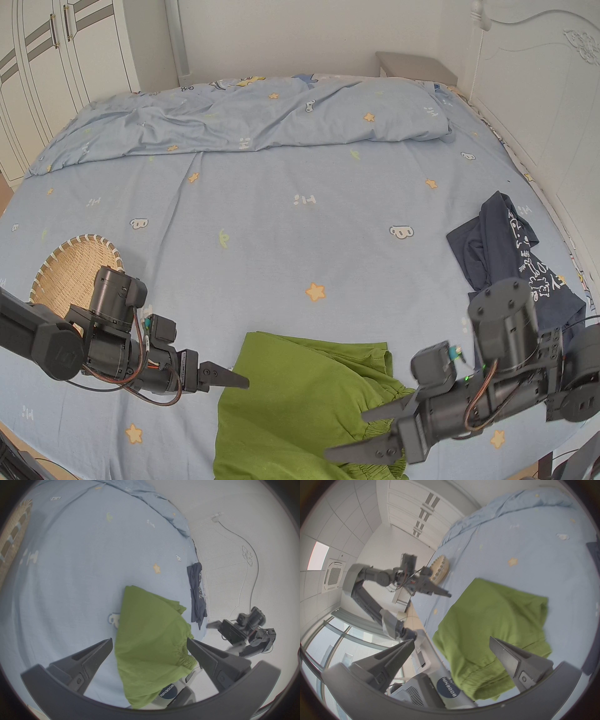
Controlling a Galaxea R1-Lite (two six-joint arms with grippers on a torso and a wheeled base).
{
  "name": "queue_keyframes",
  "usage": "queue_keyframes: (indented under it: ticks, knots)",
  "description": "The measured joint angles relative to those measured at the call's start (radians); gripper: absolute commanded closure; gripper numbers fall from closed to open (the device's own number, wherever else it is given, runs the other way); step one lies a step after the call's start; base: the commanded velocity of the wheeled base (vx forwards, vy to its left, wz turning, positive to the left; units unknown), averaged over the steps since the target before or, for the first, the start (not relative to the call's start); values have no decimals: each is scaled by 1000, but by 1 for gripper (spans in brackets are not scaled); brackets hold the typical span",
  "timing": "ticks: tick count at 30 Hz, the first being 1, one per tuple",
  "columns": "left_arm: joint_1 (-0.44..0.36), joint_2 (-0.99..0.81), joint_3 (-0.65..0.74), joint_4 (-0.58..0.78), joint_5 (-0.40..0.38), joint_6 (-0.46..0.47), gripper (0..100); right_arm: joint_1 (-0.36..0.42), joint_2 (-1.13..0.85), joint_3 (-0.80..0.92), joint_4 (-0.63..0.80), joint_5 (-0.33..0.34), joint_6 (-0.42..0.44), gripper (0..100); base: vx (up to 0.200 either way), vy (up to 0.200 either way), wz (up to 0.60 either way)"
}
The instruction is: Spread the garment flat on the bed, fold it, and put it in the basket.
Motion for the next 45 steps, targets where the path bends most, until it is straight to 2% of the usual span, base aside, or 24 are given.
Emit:
queue_keyframes:
  ticks: [4,11,19,23,27,33,45]
  knots:
    - [-24,56,27,-22,-21,11,0,81,50,-5,20,2,42,0,0,0,0]
    - [-60,136,41,-97,-29,8,0,101,130,-7,49,3,52,0,0,0,0]
    - [-92,179,45,-113,-34,-2,0,73,192,14,69,18,55,0,0,0,0]
    - [-102,193,43,-125,-35,-16,0,45,207,36,81,68,54,0,0,0,0]
    - [-107,211,41,-176,-36,-48,0,23,213,70,81,90,50,0,0,0,0]
    - [-136,238,41,-246,-36,-91,0,-8,230,129,70,94,15,0,0,0,0]
    - [-180,271,48,-311,-37,-110,0,-69,244,186,-17,96,-7,0,0,0,0]
